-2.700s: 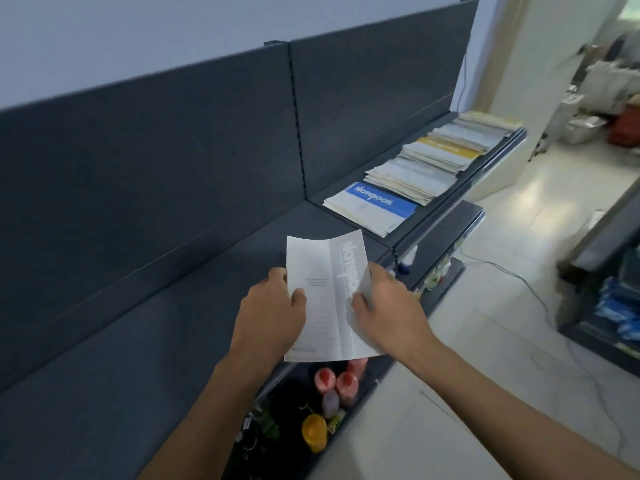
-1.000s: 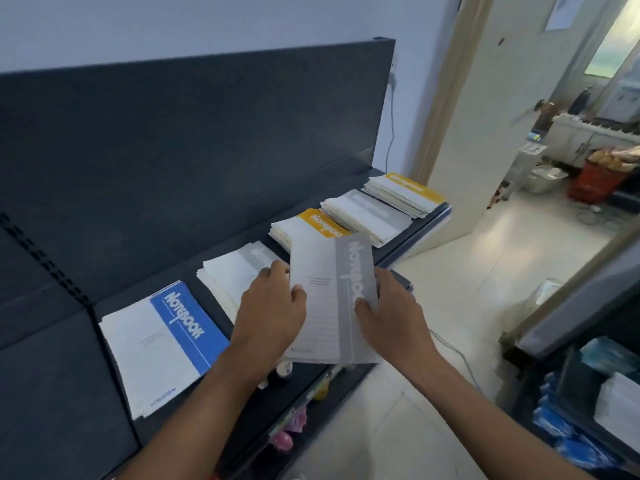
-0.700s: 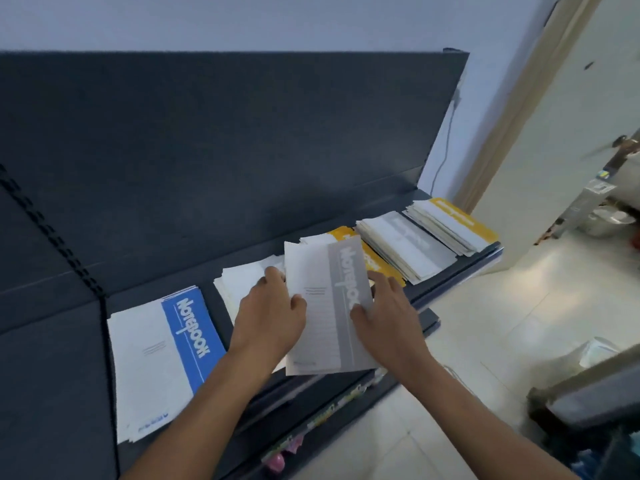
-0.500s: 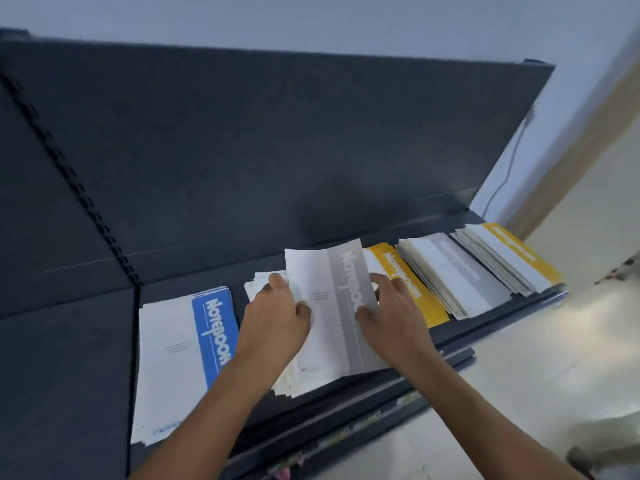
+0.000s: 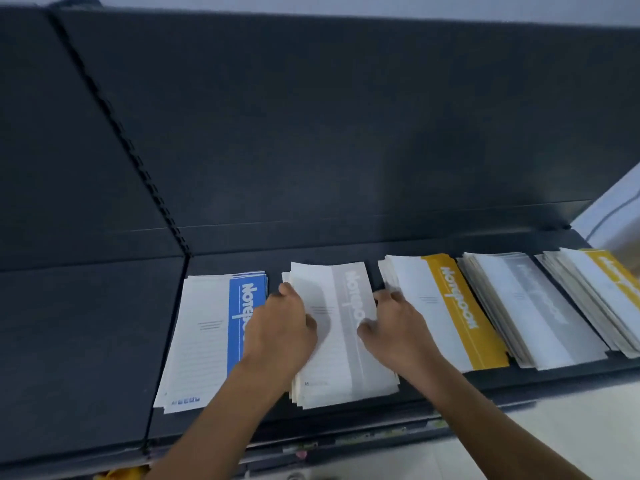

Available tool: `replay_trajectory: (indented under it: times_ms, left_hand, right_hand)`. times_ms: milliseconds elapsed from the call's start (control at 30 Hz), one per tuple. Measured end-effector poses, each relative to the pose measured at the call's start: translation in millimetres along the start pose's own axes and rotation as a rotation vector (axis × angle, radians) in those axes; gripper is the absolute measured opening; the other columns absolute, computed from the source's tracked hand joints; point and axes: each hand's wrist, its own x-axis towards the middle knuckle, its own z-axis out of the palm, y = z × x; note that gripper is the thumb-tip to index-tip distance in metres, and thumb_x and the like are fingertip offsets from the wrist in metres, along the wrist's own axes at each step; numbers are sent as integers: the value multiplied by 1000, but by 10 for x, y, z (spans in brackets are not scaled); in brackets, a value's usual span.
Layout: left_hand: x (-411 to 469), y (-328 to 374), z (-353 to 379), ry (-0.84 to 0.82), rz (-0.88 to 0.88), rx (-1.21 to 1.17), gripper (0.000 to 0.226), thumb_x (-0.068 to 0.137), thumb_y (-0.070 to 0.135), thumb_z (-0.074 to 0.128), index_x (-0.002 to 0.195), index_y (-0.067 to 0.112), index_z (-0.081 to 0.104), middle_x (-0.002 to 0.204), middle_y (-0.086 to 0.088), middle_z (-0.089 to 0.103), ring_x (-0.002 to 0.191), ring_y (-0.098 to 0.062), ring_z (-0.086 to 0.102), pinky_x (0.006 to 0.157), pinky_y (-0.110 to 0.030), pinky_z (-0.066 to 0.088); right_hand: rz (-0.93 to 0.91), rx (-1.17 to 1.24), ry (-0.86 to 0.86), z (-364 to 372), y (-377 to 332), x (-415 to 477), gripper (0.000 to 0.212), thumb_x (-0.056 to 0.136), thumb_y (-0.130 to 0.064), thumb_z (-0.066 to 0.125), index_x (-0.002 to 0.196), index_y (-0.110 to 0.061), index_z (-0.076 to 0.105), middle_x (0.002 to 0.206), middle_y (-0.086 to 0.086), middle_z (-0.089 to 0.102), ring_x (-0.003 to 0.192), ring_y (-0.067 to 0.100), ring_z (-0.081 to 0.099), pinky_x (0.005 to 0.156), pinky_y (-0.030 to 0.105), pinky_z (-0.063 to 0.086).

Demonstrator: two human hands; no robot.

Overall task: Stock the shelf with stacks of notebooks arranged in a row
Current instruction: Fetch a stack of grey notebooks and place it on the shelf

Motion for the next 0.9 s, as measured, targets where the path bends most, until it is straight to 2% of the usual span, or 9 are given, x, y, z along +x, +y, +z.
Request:
replay_trajectory:
  times_ms: [100,233,400,567,733,900]
  left_hand:
    - [-12,-51,-18,-26,-33,26,30,96,36,52,109,10,45,104,-6,56,86,-26,56,66,-35,41]
    - [-7,-160,-28,19,-66,2,35,95,48,50,109,16,47,102,-2,59,91,-29,62,73,-39,52]
    - [-34,-271,-14,99,-64,-28,30,96,44,49,113,20,49,96,4,60,83,-21,61,67,-33,47]
    - [-95,-416,-41,128,-86,-43,31,98,42,49,119,20,52,105,3,64,86,-20,62,69,-33,46]
    - [-118,-734,-171,148,-133,-54,29,98,40,51,118,19,53,108,1,62,89,-20,63,69,-35,51]
    - [-109,-1282,-308,156,-183,-33,38,97,37,53,126,11,52,120,-8,56,106,-27,57,75,-34,49]
  right_hand:
    - [-5,-20,-36,7,-18,18,31,93,-29,56,119,-13,52,121,7,49,102,25,57,79,30,48]
    - [-39,-62,16,-48,2,68,38,94,-32,56,127,-13,49,124,8,47,109,25,54,76,28,44]
    - [-91,-31,77,-122,9,112,44,95,-36,57,133,-16,48,127,5,49,112,23,55,79,31,48]
    - [-129,23,106,-99,-86,63,48,97,-35,57,140,-18,46,133,3,48,118,22,54,85,34,52]
    - [-244,45,74,-14,-461,17,48,98,-35,54,143,-20,46,135,0,49,122,18,54,90,32,53]
    - [-314,101,7,262,-1070,-35,43,99,-30,53,140,-20,47,126,0,54,113,17,57,89,30,49]
